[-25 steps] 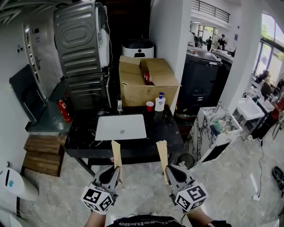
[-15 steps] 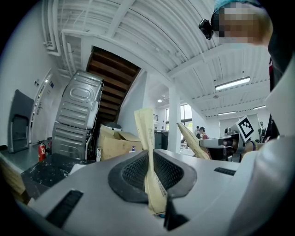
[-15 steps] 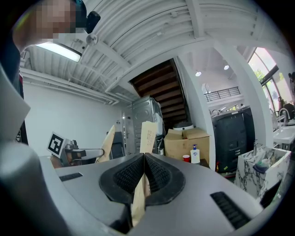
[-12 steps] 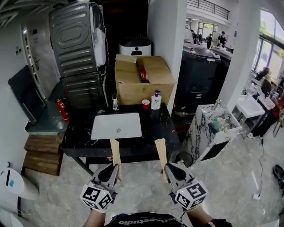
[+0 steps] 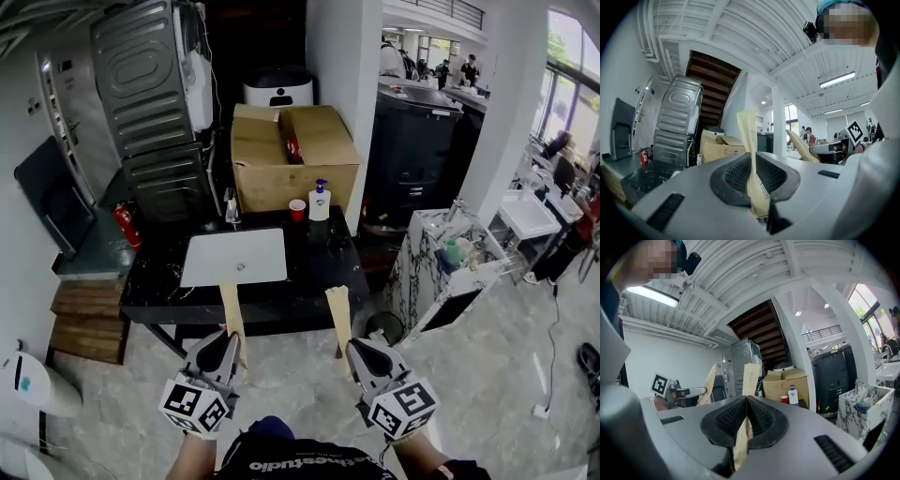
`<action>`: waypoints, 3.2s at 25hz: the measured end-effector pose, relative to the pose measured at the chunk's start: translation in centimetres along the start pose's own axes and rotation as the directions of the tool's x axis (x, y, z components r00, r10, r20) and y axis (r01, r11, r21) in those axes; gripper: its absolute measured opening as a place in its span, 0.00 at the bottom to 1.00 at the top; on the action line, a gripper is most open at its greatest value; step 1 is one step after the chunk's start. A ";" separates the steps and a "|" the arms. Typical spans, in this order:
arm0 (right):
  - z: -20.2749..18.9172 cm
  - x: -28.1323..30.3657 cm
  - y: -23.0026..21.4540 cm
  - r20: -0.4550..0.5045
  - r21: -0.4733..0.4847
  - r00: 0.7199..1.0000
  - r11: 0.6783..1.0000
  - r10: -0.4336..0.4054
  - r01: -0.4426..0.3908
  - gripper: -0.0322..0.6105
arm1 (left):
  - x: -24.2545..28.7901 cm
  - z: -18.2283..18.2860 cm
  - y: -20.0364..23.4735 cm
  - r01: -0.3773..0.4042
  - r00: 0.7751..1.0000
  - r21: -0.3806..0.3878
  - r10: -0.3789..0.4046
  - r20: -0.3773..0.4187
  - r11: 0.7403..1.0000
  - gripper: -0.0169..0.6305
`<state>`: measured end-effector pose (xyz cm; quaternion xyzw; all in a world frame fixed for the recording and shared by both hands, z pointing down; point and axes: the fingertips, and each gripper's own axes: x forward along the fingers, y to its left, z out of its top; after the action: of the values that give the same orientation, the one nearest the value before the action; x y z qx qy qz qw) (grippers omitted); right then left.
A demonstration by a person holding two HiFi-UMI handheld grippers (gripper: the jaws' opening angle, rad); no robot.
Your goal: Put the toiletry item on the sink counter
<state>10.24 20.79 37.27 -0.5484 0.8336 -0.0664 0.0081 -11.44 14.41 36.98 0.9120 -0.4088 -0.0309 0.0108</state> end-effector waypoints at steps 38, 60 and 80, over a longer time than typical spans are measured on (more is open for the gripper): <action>2.4 32.6 -16.8 -0.120 -0.051 0.982 0.989 -0.147 0.141 0.11 | 32.0 -6.7 23.4 0.087 0.994 -0.145 -0.095 -0.052 0.986 0.09; 1.1 39.4 -30.7 -0.168 -0.020 0.985 0.999 0.044 -0.049 0.11 | 50.8 -28.3 20.2 -0.252 0.800 -0.336 0.000 -0.600 0.908 0.09; 0.3 39.8 -32.4 -0.143 0.048 0.986 0.996 0.081 -0.074 0.11 | 53.3 -32.2 20.7 -0.353 0.737 -0.322 0.049 -0.674 0.878 0.23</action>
<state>23.95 -28.31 43.16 -0.5090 0.8510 -0.1233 -0.0384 10.64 -39.28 67.47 0.7889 -0.4608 0.1979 0.3551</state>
